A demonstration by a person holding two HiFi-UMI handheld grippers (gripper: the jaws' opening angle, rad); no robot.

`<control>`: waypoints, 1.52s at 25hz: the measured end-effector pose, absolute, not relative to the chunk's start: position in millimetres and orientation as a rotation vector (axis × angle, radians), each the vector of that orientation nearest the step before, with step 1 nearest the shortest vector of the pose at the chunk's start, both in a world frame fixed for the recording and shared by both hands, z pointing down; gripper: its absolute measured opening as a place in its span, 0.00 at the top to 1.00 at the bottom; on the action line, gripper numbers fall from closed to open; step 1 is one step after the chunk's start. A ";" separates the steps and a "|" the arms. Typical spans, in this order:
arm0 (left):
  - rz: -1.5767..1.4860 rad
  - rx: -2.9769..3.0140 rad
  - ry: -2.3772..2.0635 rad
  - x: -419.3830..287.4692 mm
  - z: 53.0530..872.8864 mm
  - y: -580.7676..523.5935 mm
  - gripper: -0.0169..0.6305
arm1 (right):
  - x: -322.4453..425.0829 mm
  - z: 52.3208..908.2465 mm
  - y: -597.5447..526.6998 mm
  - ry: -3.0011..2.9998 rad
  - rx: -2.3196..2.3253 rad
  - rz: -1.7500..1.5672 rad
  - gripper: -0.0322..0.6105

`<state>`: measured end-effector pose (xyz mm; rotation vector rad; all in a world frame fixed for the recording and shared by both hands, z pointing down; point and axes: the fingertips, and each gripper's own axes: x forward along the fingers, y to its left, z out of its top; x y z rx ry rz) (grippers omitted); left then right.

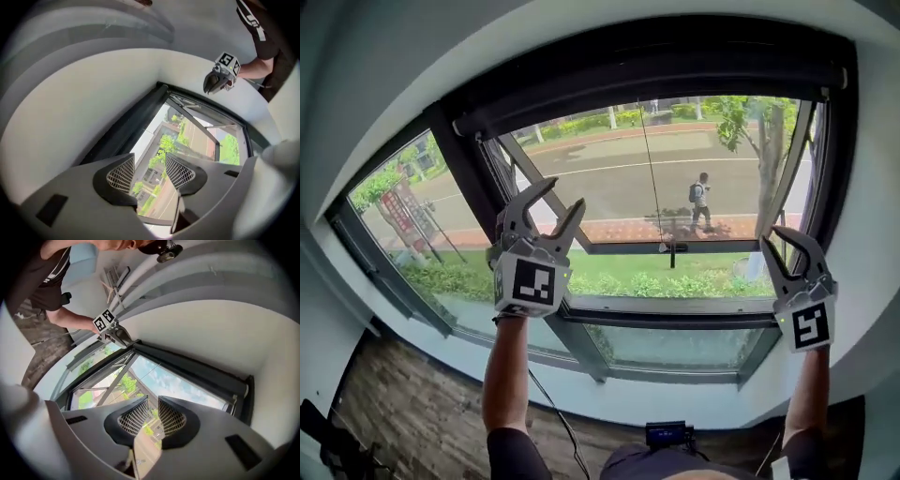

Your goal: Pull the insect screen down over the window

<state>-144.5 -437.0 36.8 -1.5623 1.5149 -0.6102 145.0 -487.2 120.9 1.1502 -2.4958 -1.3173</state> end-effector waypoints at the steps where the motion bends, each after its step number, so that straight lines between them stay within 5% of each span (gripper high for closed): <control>1: -0.650 -1.525 1.506 -146.1 24.6 -452.1 0.64 | 139.0 103.7 -492.3 -2.488 1.150 -1.372 0.87; 9: -0.864 -1.327 1.446 -168.3 -44.0 -533.7 0.64 | 78.1 14.8 -523.0 -2.332 1.043 -1.607 0.87; 25: -0.972 -1.305 1.326 -173.8 -62.8 -582.7 0.90 | 32.0 -30.7 -568.9 -2.009 0.946 -1.606 0.87; 38: -1.123 -1.092 1.261 -175.5 -58.8 -587.4 0.93 | 6.5 -60.9 -608.9 -1.733 1.001 -1.628 0.87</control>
